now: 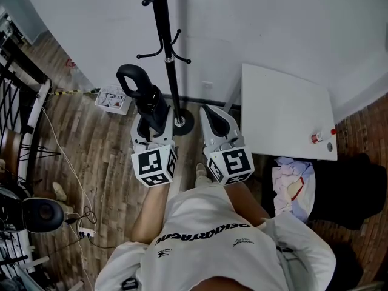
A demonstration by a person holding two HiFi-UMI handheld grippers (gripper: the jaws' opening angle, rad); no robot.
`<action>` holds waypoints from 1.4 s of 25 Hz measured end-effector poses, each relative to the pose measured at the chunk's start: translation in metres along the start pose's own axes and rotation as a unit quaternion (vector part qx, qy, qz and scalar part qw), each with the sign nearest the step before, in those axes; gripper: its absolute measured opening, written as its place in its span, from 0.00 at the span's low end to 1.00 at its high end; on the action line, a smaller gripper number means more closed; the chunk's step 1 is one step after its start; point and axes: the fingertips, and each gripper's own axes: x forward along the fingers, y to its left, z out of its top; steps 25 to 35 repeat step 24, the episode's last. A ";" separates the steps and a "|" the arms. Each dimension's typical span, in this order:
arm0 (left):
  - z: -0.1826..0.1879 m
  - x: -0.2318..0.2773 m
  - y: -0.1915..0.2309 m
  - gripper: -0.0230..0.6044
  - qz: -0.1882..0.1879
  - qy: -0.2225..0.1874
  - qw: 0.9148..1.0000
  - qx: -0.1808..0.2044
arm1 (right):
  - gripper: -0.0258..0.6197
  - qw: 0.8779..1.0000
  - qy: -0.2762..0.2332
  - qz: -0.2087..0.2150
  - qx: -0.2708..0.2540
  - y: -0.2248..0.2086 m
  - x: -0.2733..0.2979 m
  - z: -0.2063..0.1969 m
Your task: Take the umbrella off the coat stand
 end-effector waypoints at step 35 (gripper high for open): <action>-0.028 -0.007 -0.002 0.45 0.005 0.016 1.000 -0.006 | 0.03 1.000 0.007 -0.004 -0.006 -0.002 0.001 -0.010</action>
